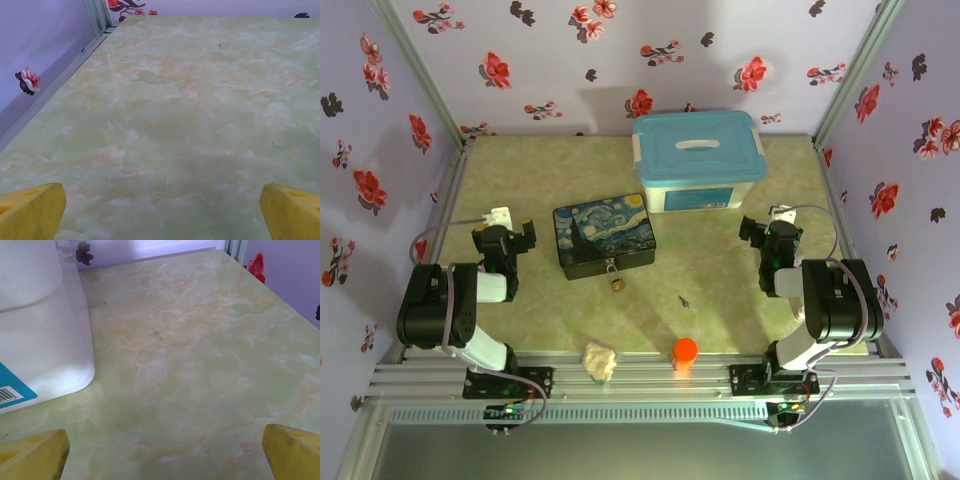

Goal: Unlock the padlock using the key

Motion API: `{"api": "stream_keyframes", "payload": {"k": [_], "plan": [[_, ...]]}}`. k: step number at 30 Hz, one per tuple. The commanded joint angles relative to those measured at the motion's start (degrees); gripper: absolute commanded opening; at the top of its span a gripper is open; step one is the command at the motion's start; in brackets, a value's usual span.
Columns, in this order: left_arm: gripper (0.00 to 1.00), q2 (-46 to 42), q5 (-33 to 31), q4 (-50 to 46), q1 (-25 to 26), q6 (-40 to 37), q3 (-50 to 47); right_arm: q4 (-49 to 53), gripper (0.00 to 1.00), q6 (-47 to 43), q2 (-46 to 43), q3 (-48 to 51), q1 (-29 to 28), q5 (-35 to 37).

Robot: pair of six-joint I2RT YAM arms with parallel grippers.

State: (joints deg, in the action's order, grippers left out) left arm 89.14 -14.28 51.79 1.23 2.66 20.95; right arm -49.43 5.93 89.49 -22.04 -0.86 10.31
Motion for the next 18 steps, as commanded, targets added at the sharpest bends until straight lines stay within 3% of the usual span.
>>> {"api": "stream_keyframes", "payload": {"k": [1, 9, 15, 18], "plan": [[1.00, -0.5, 0.7, 0.8, 0.1, -0.2, 1.0, -1.4, 0.99, -0.8, -0.1, -0.2, -0.2, 0.9], [1.00, -6.2, -0.9, -3.2, 0.1, 0.5, 0.8, 1.6, 0.99, -1.8, -2.3, -1.0, -0.1, -2.0], [1.00, -19.0, -7.5, -15.5, 0.1, 3.5, 2.5, 29.5, 0.99, 1.8, -14.6, -9.8, -1.8, -2.6], [1.00, -26.1, -8.3, -26.4, 0.2, 13.6, 5.9, 42.9, 0.99, 8.2, -18.2, -14.5, -2.8, -3.1]]}}
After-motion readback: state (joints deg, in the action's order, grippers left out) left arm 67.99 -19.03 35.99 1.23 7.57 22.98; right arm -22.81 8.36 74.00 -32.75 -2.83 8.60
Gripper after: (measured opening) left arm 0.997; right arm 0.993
